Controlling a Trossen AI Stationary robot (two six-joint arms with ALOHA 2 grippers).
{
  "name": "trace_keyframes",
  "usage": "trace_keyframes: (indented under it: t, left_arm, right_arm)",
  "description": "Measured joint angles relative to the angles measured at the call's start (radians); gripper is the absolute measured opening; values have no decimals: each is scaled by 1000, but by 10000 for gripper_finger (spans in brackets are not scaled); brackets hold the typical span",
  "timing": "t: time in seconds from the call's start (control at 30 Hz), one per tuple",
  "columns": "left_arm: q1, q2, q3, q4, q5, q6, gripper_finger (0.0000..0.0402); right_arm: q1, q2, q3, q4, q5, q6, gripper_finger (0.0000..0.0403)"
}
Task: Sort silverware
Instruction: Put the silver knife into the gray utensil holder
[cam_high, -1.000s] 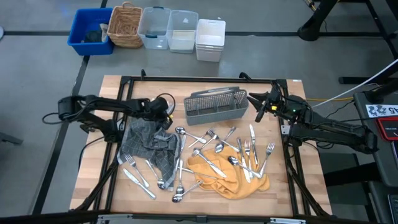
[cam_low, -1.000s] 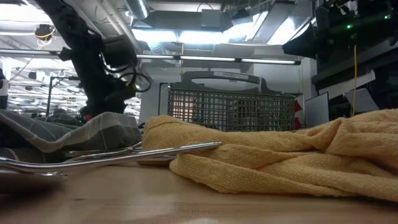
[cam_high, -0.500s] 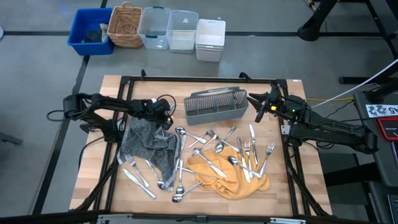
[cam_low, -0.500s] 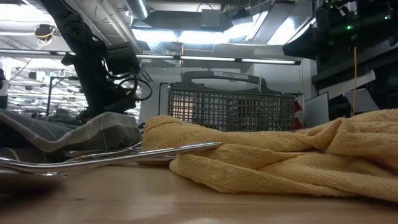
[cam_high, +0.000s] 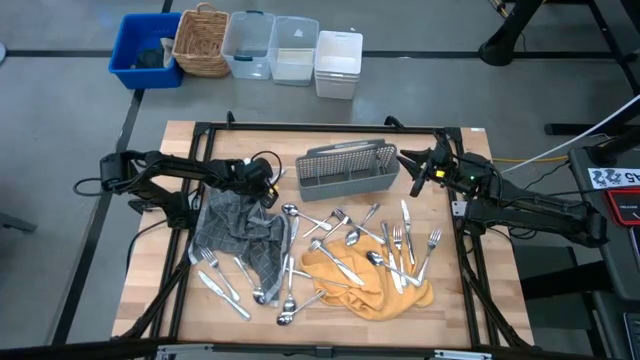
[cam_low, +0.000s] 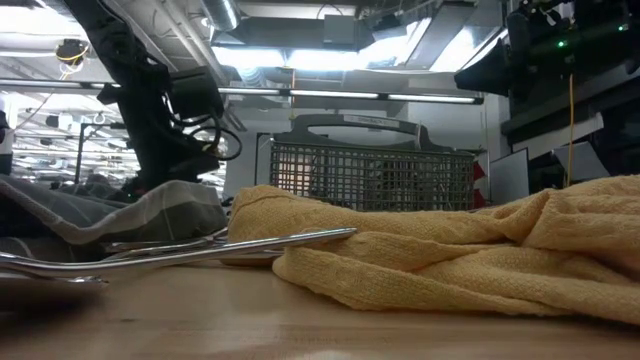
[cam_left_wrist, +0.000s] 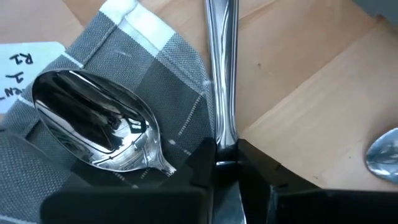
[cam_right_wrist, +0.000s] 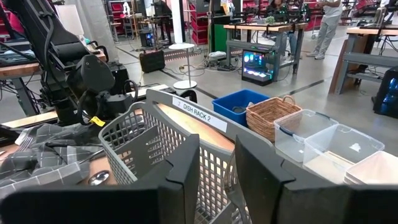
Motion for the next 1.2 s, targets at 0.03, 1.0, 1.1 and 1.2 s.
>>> trace_keyframes:
  t: [0.03,1.0,1.1,1.2]
  left_arm:
    - [0,0,0,3,7,0,41]
    - [6,-261,1,3,63,-105,39]
    - [6,-327,1,3,62,-96,37]
    - [6,-398,1,4,59,-79,39]
  right_arm:
    - [0,0,0,0,0,0,104]
    - [0,0,0,0,0,0,104]
    - [0,0,0,0,0,0,104]
    - [0,0,0,0,0,0,104]
